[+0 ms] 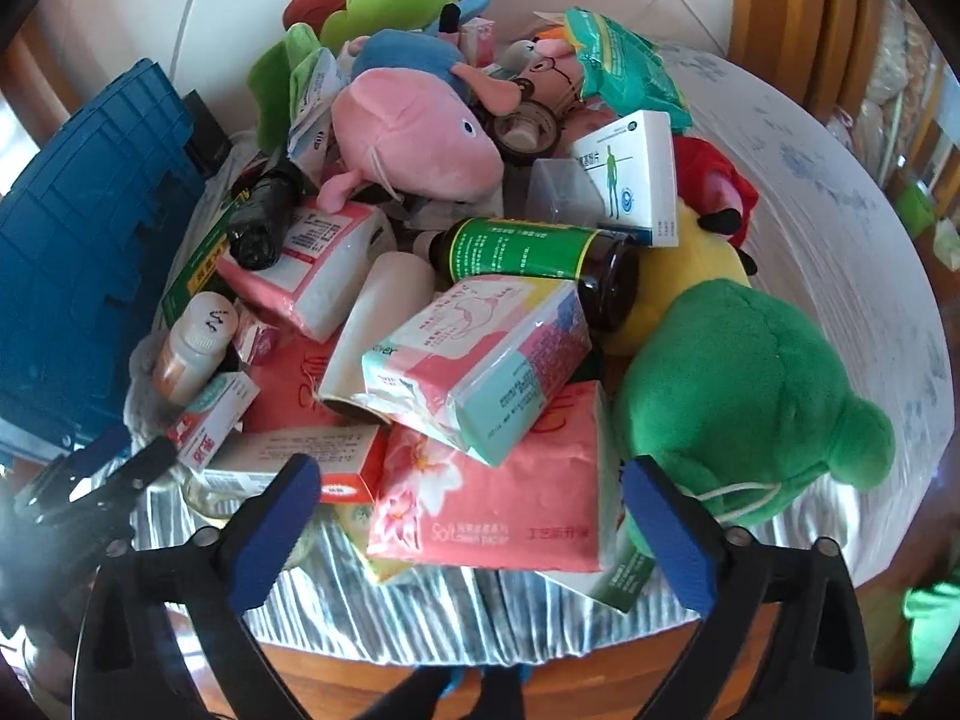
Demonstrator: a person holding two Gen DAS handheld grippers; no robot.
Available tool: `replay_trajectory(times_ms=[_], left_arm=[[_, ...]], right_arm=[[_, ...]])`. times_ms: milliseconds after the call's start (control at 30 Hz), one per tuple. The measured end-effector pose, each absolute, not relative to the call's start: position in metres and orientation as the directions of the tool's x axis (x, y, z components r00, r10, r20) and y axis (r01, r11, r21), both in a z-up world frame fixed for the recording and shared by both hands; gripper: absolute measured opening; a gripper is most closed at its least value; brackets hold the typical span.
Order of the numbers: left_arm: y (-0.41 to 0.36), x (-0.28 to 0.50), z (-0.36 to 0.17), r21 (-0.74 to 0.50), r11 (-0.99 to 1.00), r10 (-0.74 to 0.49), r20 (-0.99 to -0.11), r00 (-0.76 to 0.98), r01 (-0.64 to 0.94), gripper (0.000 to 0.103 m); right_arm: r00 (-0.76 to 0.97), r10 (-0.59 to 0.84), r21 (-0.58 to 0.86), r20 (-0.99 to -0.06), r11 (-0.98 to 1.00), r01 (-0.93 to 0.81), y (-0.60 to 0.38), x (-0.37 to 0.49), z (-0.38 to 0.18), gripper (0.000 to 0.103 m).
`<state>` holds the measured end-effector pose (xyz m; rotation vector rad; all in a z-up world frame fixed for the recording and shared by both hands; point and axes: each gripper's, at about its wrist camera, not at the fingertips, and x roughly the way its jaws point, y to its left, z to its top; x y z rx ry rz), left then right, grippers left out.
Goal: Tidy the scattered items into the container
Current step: 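Grasp a white medicine box with the left tool while the right tool grasps a pink Kotex pack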
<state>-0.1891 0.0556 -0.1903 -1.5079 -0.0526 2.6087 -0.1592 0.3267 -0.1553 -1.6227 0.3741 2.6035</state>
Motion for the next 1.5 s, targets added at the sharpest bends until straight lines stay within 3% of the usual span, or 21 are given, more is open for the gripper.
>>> replay_trajectory(times_ms=[233,567,833,867,900,967,1000,1067,1200,1500], left_arm=[[0.076,-0.197,-0.209,-0.005,-0.990,0.072,-0.885,-0.460,-0.144,0.072],[0.057,-0.219,-0.214,-0.001,-0.991,0.072,-0.851,-0.521,-0.136,0.071],[0.049,-0.237,-0.235,0.022,-0.994,0.030,-0.886,-0.463,-0.108,0.071],[0.047,-0.237,-0.237,0.019,-0.994,0.032,-0.889,-0.457,-0.107,0.064],[0.046,-0.238,-0.239,0.015,-0.994,0.034,-0.891,-0.452,-0.104,0.046],[0.042,-0.239,-0.239,0.027,-0.996,0.014,-0.895,-0.446,-0.084,0.033],[0.040,-0.239,-0.237,0.027,-0.997,0.012,-0.892,-0.453,-0.079,0.027],[0.035,-0.238,-0.231,0.004,-0.998,0.027,-0.889,-0.458,-0.065,0.019],[0.030,-0.232,-0.202,-0.016,-0.998,0.044,-0.856,-0.516,-0.058,0.018],[0.042,-0.209,-0.138,-0.094,-0.989,0.144,-0.766,-0.627,-0.113,0.018]], right_arm=[[-0.433,-0.072,0.171,-0.899,-0.966,-0.193,0.327,-0.166,-0.163,0.102],[-0.429,-0.023,0.121,-0.903,-0.972,-0.202,0.321,-0.183,-0.172,0.103],[-0.412,0.005,0.085,-0.911,-0.976,-0.199,0.308,-0.205,-0.188,0.103],[-0.411,0.019,0.071,-0.911,-0.977,-0.203,0.308,-0.207,-0.191,0.103],[-0.417,0.035,0.056,-0.908,-0.977,-0.204,0.307,-0.210,-0.192,0.103],[-0.420,0.058,0.034,-0.906,-0.977,-0.209,0.307,-0.213,-0.194,0.102],[-0.416,0.076,0.018,-0.906,-0.976,-0.217,0.307,-0.214,-0.195,0.091],[-0.418,0.081,0.015,-0.905,-0.975,-0.222,0.308,-0.214,-0.194,0.086],[-0.417,0.077,0.018,-0.906,-0.976,-0.218,0.309,-0.212,-0.190,0.080],[-0.494,0.051,0.057,-0.868,-0.978,-0.202,0.308,-0.191,-0.147,0.079]])
